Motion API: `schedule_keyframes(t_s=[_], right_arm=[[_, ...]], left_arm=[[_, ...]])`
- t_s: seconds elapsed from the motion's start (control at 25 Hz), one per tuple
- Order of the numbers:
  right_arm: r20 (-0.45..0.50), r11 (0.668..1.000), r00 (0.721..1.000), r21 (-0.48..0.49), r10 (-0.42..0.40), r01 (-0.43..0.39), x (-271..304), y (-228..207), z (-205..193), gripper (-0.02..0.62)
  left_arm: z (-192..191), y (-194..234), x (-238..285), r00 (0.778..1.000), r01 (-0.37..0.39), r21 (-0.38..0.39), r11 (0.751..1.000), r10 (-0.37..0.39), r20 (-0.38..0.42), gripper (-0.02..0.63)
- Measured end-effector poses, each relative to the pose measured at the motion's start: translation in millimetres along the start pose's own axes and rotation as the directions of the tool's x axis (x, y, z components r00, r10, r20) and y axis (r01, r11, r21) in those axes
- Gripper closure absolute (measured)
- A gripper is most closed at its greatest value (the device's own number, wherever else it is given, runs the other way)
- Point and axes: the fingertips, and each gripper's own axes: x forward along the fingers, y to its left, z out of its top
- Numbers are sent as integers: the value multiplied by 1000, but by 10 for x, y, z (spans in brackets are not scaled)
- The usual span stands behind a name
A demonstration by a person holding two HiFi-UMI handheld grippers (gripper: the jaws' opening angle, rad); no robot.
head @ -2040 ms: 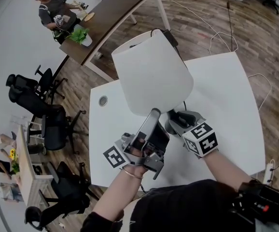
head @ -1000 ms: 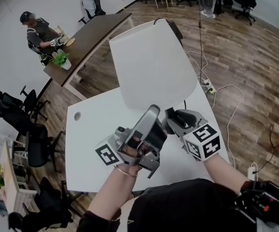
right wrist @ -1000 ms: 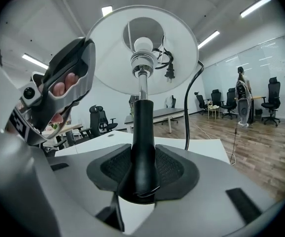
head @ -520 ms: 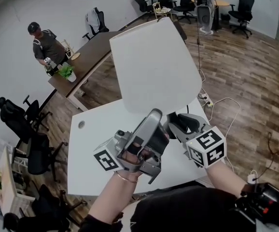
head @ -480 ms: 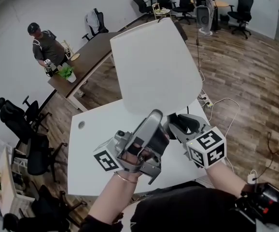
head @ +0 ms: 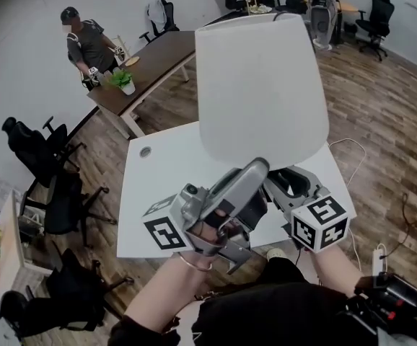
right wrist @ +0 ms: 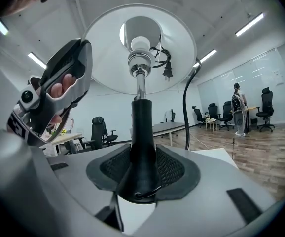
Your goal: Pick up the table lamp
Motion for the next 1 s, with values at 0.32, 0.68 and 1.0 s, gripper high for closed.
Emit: schedule_keyframes(t_s=[0.32, 0.68, 1.0], right_arm=[[-21, 1000, 999, -3, 30, -30, -141, 768, -129, 420], [-42, 996, 996, -30, 78, -79, -152, 1183, -240, 419], [-64, 994, 993, -38, 101, -104, -162, 1248, -288, 417]], left_arm=[[49, -531, -460, 1000, 12, 18, 1000, -12, 10, 588], [30, -805, -766, 999, -14, 45, 999, 13, 31, 588], [50, -811, -836, 998, -32, 44, 999, 29, 56, 588]])
